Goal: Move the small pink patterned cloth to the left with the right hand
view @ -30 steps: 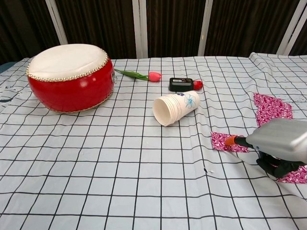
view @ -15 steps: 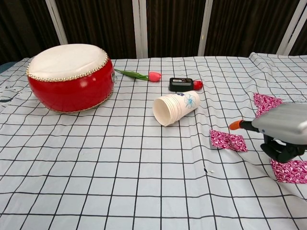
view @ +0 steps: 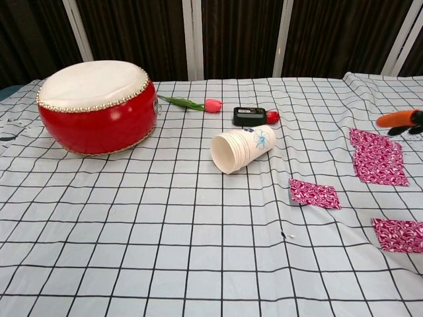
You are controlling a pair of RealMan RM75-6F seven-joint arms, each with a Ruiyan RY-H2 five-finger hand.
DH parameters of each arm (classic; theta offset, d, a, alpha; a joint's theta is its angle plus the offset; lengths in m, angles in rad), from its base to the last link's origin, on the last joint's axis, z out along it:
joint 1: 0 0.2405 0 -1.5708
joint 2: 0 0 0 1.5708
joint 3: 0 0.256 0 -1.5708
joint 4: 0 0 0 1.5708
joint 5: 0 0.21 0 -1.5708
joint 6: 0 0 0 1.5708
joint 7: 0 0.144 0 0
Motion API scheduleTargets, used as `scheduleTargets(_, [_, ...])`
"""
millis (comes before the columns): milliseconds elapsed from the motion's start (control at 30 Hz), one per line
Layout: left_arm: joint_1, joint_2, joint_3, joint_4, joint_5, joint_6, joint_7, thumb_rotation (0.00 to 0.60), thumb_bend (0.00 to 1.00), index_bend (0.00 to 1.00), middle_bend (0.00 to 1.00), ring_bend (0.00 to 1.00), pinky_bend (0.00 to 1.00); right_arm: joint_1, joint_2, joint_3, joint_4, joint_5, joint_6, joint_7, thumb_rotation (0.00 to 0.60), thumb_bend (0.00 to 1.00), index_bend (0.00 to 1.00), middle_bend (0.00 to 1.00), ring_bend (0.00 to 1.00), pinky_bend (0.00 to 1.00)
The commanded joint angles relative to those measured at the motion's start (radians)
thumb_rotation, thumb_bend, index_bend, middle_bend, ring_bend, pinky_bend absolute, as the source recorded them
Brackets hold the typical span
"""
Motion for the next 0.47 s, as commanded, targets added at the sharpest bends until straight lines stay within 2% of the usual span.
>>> scheduleTargets(33, [0.002, 0.001, 0.002, -0.001, 0.003, 0.003, -0.002, 0.600, 0.25, 0.15, 0.03, 0.00, 0.02, -0.172, 0.077, -0.084, 0.150, -0.216, 0.200, 0.208, 0.600, 0.46, 0.00, 0.12, 0.12, 0.10])
scheduleTargets(167, [0.005, 0.004, 0.000, -0.001, 0.001, 0.007, -0.008, 0.600, 0.25, 0.15, 0.03, 0.00, 0.02, -0.249, 0.056, -0.084, 0.242, -0.223, 0.286, 0.216, 0.600, 0.46, 0.00, 0.12, 0.12, 0.10])
scheduleTargets(300, [0.007, 0.007, 0.000, 0.000, 0.001, 0.011, -0.014, 0.600, 0.25, 0.15, 0.03, 0.00, 0.02, -0.305, 0.030, -0.059, 0.303, -0.175, 0.331, 0.212, 0.600, 0.46, 0.00, 0.12, 0.12, 0.10])
scheduleTargets(467, [0.010, 0.011, -0.004, 0.003, -0.003, 0.017, -0.027, 0.600, 0.25, 0.15, 0.03, 0.00, 0.02, -0.335, 0.035, -0.024, 0.315, -0.143, 0.352, 0.203, 0.600, 0.46, 0.00, 0.12, 0.12, 0.10])
